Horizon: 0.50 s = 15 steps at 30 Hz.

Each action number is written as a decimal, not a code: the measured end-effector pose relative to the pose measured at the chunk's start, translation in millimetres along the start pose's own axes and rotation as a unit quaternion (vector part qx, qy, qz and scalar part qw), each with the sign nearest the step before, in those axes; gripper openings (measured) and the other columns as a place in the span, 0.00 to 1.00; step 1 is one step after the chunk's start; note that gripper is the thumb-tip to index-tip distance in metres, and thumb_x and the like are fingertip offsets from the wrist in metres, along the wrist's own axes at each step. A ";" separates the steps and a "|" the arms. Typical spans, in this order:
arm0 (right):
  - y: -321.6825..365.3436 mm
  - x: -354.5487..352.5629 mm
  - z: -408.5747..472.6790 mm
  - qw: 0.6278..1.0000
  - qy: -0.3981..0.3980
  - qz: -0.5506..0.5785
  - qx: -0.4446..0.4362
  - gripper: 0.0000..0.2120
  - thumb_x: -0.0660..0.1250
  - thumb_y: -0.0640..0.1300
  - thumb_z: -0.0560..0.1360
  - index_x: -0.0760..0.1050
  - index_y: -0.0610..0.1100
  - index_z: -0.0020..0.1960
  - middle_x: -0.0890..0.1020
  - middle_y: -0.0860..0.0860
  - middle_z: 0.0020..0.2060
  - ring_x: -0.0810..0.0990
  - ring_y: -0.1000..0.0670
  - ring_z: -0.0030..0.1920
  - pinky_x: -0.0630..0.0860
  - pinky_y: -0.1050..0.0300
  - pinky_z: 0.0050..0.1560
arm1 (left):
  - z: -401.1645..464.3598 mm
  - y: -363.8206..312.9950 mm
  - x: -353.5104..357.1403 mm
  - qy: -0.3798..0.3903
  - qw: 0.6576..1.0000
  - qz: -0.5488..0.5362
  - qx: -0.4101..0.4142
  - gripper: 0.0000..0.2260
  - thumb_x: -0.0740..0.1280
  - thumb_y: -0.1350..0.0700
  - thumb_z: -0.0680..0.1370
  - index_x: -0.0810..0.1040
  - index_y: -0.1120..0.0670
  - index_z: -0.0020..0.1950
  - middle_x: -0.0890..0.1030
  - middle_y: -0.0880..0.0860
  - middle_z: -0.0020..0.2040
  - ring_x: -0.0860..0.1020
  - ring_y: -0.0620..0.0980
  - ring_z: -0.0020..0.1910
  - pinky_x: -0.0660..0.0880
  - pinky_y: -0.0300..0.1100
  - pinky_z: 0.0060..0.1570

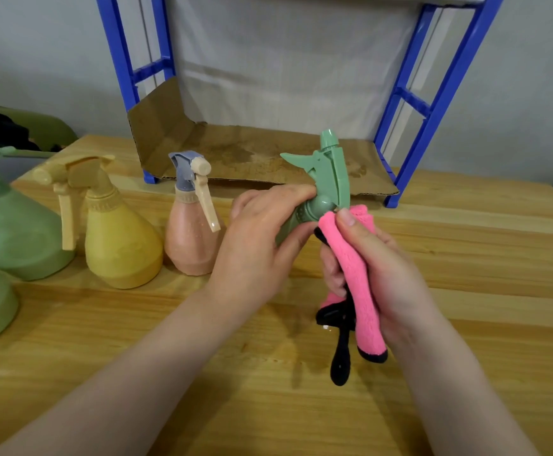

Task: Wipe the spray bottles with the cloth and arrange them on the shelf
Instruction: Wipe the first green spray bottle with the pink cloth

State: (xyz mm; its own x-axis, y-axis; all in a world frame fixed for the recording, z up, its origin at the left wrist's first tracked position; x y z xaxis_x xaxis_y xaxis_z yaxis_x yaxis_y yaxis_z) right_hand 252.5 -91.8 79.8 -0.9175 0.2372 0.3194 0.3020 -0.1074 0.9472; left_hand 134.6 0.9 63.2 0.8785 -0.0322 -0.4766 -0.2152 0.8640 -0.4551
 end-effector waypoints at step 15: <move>-8.2 3.2 -0.3 0.988 -0.059 -0.049 -0.137 0.10 0.70 0.49 0.73 0.81 0.48 0.34 0.76 0.50 0.24 0.72 0.54 0.24 0.70 0.62 0.26 | -3.3 -5.7 1.5 -0.014 0.998 -0.057 -0.021 0.12 0.69 0.58 0.78 0.75 0.57 0.61 0.79 0.48 0.55 0.77 0.47 0.55 0.73 0.52 0.56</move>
State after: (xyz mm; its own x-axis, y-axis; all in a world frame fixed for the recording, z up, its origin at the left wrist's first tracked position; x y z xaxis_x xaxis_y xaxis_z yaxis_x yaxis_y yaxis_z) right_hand 247.0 -90.5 73.1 -0.8973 0.3687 0.2429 0.1167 -0.3325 0.9359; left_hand 135.8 -5.7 62.6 0.9098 -0.1143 -0.3990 -0.1306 0.8336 -0.5367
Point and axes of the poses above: each hand's wrist, its own z-axis towards the middle knuckle, its own x-axis out of the palm, y = z × x, the point moved 1 cm from there along z, towards the middle knuckle
